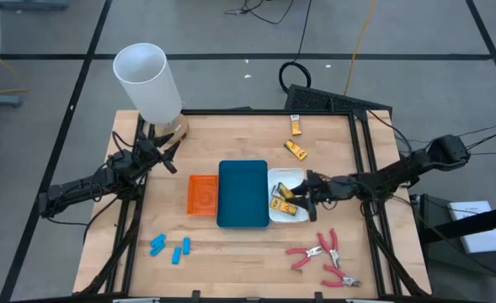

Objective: Pick & Place School Supplies
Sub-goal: Put the yellow crayon box into the white bin

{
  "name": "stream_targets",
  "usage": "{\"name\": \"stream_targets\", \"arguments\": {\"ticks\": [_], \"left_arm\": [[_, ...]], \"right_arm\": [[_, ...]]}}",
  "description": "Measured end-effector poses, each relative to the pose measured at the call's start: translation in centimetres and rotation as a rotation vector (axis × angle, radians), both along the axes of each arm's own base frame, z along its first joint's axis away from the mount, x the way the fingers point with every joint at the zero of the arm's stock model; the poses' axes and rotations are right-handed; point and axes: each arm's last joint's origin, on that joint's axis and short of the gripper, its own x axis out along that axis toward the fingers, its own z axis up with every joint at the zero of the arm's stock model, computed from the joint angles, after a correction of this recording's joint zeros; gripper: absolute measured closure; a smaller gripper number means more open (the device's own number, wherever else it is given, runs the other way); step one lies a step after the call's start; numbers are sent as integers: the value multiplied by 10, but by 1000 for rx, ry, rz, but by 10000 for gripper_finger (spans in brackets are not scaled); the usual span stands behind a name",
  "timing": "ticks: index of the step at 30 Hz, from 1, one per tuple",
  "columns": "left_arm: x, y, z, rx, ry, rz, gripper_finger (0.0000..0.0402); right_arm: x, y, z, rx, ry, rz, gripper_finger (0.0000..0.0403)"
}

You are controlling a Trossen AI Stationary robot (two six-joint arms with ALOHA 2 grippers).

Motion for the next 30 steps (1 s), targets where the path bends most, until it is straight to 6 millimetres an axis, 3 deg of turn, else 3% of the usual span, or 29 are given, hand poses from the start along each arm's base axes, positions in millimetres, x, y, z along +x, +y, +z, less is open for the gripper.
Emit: {"name": "stream_targets", "arguments": {"ticks": [9,30], "left_arm": [[0,0,0,0,0,0,220],[0,0,0,0,0,0,220]], "right_arm": [[19,3,27,-84,274,-63,273],[15,-4,15,-70,363,-137,272]]}}
